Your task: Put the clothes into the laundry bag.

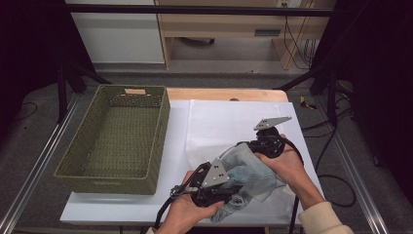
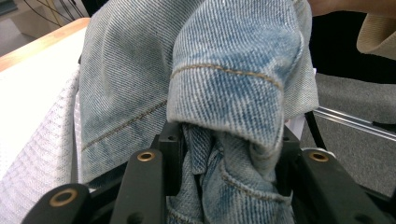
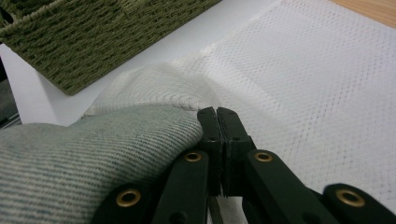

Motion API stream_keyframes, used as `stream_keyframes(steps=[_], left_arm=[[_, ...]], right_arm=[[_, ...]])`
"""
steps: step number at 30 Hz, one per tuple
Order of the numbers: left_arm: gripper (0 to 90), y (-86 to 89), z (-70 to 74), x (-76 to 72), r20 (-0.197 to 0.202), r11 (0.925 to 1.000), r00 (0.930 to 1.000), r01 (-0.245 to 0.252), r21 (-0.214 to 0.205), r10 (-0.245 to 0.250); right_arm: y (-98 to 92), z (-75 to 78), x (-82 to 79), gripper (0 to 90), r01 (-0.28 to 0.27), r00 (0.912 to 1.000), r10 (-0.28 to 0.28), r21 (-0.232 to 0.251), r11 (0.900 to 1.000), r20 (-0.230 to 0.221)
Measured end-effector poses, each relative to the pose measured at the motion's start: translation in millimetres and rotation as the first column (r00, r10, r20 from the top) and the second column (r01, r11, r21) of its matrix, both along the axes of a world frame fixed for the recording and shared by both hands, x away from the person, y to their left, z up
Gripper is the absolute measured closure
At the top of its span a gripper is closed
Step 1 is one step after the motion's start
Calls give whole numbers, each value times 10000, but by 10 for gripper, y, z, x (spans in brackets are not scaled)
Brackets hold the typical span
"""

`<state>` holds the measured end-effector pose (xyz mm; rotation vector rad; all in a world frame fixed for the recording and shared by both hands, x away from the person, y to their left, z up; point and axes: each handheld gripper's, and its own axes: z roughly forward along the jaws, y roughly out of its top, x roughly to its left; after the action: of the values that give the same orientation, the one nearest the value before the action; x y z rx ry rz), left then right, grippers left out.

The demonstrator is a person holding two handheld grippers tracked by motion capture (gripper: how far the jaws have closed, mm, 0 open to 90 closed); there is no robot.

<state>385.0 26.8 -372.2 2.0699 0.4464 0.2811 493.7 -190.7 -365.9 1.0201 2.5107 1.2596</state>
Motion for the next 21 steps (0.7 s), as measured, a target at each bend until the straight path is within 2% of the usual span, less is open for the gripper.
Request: stream_keyframes(steps=[11,12,13,14,17,21], left_arm=[[588,-2,14,-22,38,9999,10000,75,105,-75],[588,-11,20,-31,25,9998,9999,136,172,-136],[588,-42,12,-47,-73,9992,9992,390,55,-390],[588,-42,12,-47,-73,9992,9992,390,55,-390],[588,-92,-47,-20,-33,9988,9994,353,339,-352],[589,-104,-113,30,-277,9990,9993,277,339,-268]], right_arm=[[11,3,7,893,6,10000,-6,-19,10000,32],[11,3,7,893,6,10000,-6,-19,10000,32],[12,9,7,893,41,10000,-41,13,10000,0],[12,9,7,893,41,10000,-41,13,10000,0],[14,35,1,894,52,9999,-53,29,10000,121],[22,48,-11,893,48,9998,-49,25,10000,211]])
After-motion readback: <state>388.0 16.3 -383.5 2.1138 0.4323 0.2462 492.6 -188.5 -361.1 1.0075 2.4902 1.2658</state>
